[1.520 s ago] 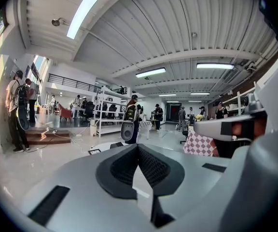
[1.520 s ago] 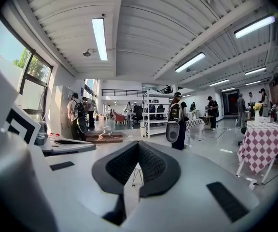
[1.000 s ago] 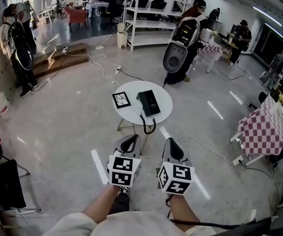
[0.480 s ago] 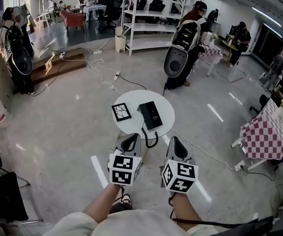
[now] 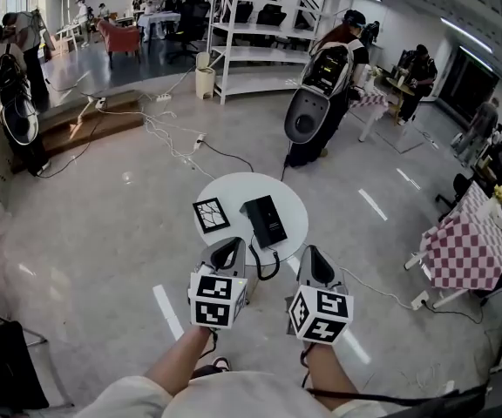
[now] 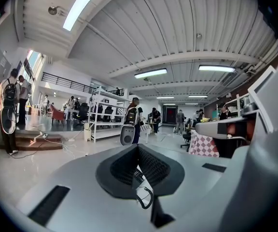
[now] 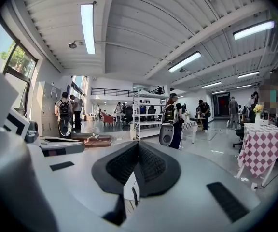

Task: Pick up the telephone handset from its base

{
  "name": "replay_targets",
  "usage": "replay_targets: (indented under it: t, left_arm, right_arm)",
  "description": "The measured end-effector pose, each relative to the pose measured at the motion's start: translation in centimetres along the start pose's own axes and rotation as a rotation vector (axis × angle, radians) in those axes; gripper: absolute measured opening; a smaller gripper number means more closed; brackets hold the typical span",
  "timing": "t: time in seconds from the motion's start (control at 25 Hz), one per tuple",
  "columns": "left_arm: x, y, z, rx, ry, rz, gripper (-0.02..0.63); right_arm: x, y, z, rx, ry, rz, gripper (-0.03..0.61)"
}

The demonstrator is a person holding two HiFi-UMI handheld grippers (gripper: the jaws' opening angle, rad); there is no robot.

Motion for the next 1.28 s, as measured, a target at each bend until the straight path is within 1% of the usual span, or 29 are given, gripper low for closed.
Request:
replay_targets:
  t: [0.32, 0.68, 0.96, 1.28]
  left_arm:
    - [1.9, -2.8, 1.0, -0.010, 0.018, -0.037, 0.015]
    - [2.4, -4.2, 0.0, 0.018, 0.032, -0.084, 0.015]
    - [2.7, -4.8, -1.0, 0.033, 0.055, -0.099, 0.015]
    - [4.0, -5.8, -1.2, 0.049, 0.051, -0.082, 0.015]
  right_arm:
    - [-0.1, -2.4, 0.8, 0.022, 0.015, -0.041, 0.025]
    - [-0.2, -3.4, 0.4, 0.063, 0.006, -0.077, 0.025]
    - [-0.5, -3.8, -0.3, 0.085, 0.000, -0.092, 0.025]
    - [-0.1, -6.0, 0.0, 0.069, -0.009, -0.070, 0.025]
Point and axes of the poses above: the fingertips, and each gripper's own axes: y backward along the fingers, x to its left, z out of its top, the point moved 9 cm from there along y, backward along the fingers, and after that the axes turned 6 degrees about x, right-handed, at the moved point
